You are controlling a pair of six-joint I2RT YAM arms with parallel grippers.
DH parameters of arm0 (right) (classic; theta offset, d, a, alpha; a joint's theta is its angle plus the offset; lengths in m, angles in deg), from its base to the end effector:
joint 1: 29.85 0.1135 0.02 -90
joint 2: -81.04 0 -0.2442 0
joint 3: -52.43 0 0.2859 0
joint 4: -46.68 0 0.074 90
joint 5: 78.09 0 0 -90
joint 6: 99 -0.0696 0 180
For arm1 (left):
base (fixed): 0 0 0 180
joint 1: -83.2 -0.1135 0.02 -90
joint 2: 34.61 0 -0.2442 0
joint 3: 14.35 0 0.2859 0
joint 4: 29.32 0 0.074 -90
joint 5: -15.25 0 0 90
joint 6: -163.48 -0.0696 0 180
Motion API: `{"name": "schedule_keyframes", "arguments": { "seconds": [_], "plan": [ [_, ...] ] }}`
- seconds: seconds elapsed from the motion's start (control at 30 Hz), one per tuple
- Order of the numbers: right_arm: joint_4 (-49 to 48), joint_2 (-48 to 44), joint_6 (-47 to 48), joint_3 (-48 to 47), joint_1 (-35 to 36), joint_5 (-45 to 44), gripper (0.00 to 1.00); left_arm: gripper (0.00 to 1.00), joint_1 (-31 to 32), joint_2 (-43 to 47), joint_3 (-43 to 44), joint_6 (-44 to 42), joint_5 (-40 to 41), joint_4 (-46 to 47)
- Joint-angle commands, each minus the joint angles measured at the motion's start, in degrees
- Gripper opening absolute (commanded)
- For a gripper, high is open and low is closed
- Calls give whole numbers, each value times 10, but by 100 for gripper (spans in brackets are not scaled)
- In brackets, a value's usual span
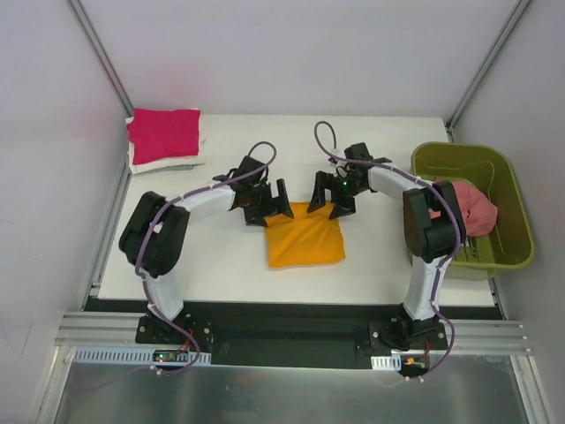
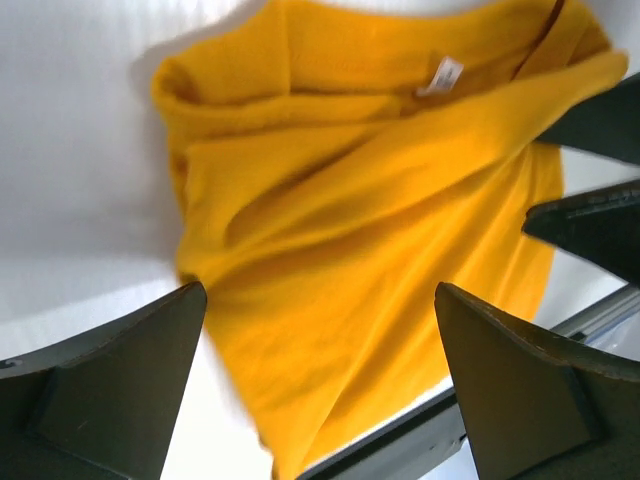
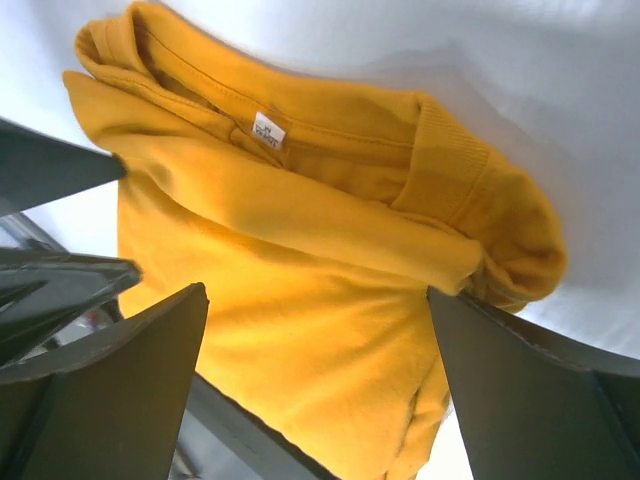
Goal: Fold and stack the t-shirts
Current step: Fold the tshirt, then neatly place the folded tshirt to the corner
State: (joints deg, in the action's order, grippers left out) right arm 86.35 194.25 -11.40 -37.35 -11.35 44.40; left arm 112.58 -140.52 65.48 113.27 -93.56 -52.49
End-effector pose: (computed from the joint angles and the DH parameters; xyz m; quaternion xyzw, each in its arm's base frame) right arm 0.4041 0.1746 0.1059 -0.1952 0.9154 0.3081 0.1703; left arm 0.3681 -0.2330 0.1167 -0.0272 0.9262 -0.3211 0.1958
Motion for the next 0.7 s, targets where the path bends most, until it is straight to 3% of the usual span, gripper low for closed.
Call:
{"name": "schedule_keyframes", "arguments": {
  "seconds": [0.0, 0.13, 0.27, 0.57, 0.67],
  "plan": [
    [50, -75, 75, -9, 42, -63, 96, 99, 7, 134, -68, 8, 60, -21],
    [72, -161, 77, 8, 71, -114, 97, 99, 8, 220, -135, 22, 92, -20],
    [41, -258, 44, 86, 79, -173, 96, 99, 8, 257, -174, 26, 99, -20],
    [40, -474, -16, 214, 74, -358, 96, 99, 9, 172, -153, 45, 59, -19],
    [65, -507, -21, 234, 72, -399, 96, 87, 15, 117, -121, 47, 58, -20]
  ]
}}
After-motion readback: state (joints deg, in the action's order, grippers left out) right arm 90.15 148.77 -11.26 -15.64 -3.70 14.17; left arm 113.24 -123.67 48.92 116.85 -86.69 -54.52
